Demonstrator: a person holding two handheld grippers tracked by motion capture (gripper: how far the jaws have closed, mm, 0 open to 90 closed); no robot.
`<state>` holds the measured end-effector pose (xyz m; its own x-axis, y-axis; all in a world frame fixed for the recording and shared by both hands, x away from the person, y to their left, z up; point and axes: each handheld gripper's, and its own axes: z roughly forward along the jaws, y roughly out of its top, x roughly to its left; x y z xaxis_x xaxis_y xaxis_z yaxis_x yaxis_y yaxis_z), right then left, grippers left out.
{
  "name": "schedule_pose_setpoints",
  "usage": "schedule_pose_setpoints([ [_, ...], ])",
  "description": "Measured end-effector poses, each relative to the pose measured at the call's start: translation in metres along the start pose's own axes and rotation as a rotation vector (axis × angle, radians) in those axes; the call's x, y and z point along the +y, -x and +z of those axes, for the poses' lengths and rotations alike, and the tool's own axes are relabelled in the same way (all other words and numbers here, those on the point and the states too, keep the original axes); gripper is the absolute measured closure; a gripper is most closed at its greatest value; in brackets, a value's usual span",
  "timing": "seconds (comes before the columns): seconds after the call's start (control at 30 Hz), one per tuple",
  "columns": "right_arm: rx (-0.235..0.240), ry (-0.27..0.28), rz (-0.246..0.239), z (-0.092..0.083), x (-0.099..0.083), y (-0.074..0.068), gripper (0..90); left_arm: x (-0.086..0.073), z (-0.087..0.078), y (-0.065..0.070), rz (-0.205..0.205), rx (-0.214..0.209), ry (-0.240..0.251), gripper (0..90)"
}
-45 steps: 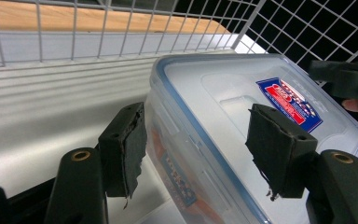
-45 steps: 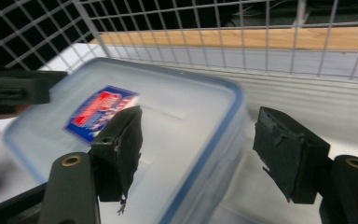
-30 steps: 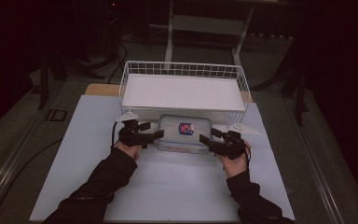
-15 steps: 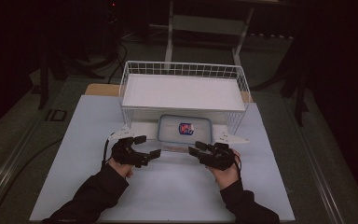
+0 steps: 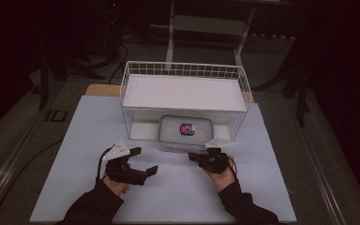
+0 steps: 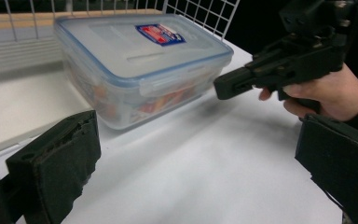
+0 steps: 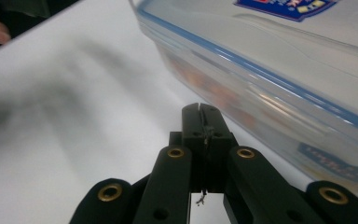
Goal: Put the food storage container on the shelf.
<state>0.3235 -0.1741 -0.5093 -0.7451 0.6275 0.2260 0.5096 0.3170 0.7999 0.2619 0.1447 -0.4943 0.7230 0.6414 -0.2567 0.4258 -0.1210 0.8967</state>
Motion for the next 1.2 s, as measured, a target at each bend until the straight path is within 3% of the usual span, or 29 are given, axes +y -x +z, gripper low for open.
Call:
schedule_pose_setpoints([
  [0.07, -0.026, -0.001, -0.003, 0.003, 0.001, 0.003, 89.9, -0.002, 0.001, 0.002, 0.018, 0.01, 0.01, 0.1],
  [0.27, -0.061, -0.002, 0.021, 0.01, 0.005, 0.014, 90.0, -0.003, -0.001, 0.002, 0.021, 0.017, 0.043, 0.2],
  [0.33, -0.054, 0.008, 0.04, 0.011, 0.007, 0.017, 90.0, -0.003, -0.001, 0.001, 0.027, 0.023, 0.043, 0.2],
  [0.53, -0.073, 0.035, 0.033, 0.018, 0.021, 0.024, 90.0, -0.003, -0.001, 0.0, 0.034, 0.03, 0.046, 0.2],
  [0.9, -0.108, 0.03, 0.039, 0.044, 0.034, 0.034, 90.0, -0.005, 0.0, 0.0, 0.047, 0.028, 0.047, 0.1],
  [1.2, -0.125, 0.062, 0.035, 0.063, 0.046, 0.037, 90.0, -0.005, -0.002, 0.001, 0.057, 0.022, 0.06, 0.2],
])
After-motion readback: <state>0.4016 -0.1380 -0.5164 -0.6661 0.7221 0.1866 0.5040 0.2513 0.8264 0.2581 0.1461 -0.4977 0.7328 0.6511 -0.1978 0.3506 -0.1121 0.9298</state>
